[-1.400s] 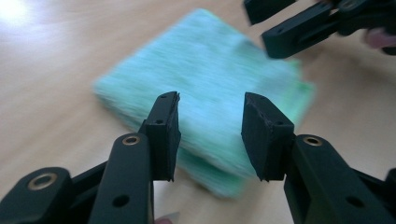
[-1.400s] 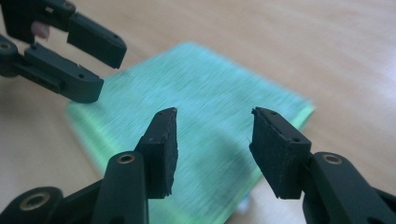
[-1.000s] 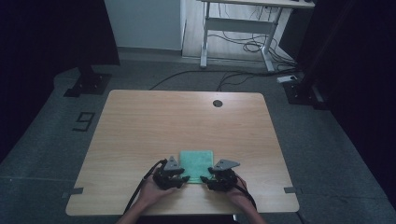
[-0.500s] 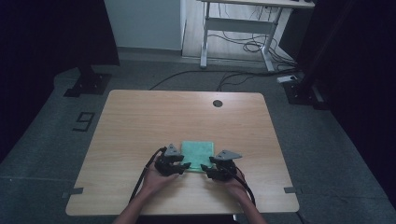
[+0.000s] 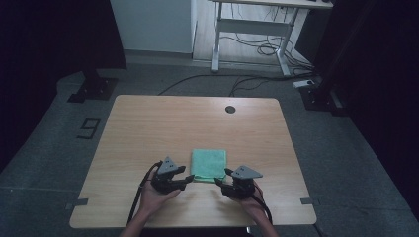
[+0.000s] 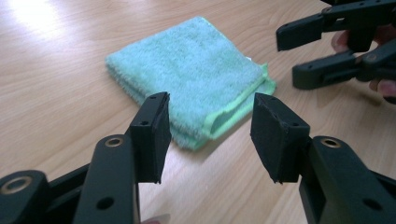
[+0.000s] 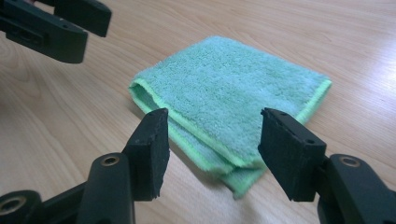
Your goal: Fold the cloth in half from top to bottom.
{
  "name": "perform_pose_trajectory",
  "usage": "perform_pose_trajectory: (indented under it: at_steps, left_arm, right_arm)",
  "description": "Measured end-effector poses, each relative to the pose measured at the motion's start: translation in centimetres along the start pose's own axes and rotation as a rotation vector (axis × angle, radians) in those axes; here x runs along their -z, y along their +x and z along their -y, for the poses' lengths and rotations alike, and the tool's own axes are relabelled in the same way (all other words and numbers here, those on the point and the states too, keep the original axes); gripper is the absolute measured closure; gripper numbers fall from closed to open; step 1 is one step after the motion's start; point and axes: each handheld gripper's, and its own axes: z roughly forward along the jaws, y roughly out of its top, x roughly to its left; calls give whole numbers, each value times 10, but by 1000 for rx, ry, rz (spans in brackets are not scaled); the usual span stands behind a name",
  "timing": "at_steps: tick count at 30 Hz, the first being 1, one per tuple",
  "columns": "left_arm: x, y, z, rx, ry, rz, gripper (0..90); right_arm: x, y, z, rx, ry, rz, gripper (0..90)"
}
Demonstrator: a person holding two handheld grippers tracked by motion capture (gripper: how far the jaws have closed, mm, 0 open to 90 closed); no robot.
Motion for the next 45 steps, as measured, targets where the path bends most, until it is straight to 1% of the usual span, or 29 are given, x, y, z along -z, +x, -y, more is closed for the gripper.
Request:
perform_pose_trajectory:
  at_steps: [2, 6, 8, 9, 12, 14, 16, 18, 21, 23, 25, 27, 29, 33, 39, 45]
  left_arm:
    - [4, 0, 5, -1, 3, -15, 477]
    - [12, 3, 16, 12, 9, -26, 475]
    - [15, 4, 23, 17, 9, -42, 471]
    - [16, 5, 26, 20, 10, -44, 471]
    - [21, 7, 36, 18, 30, -57, 465]
    - [24, 7, 42, 15, 39, -67, 463]
    - [28, 6, 48, 12, 47, -70, 461]
    - [31, 6, 52, 8, 50, -84, 461]
    - [35, 5, 58, 11, 55, -85, 461]
    - [37, 5, 62, 4, 66, -97, 460]
    - [41, 6, 65, 18, 60, -98, 458]
    - [43, 7, 67, 19, 61, -100, 458]
    - [45, 8, 69, 29, 57, -101, 458]
    - [45, 10, 69, 34, 57, -102, 458]
    - [44, 9, 70, 30, 59, -104, 458]
    - [45, 9, 70, 32, 56, -107, 457]
  right_arm:
    - [4, -1, 2, -5, -4, -3, 419]
    - [14, -3, 9, -3, -2, 10, 416]
    - [19, -5, 13, -4, -3, 11, 416]
    - [22, -6, 16, -6, -1, 13, 415]
    - [30, -8, 22, -11, 6, 12, 414]
    - [35, -9, 25, -5, 11, 18, 414]
    - [42, -12, 29, -13, 18, 18, 412]
    - [47, -14, 32, -20, 18, 26, 412]
    - [55, -18, 38, -34, 22, 36, 409]
    - [59, -21, 42, -44, 27, 37, 407]
    - [62, -22, 45, -49, 36, 44, 403]
    - [65, -24, 47, -54, 43, 50, 401]
    - [66, -26, 48, -60, 47, 54, 401]
    - [67, -29, 49, -66, 49, 62, 399]
    - [66, -29, 50, -64, 54, 66, 393]
    - [68, -28, 48, -61, 43, 67, 389]
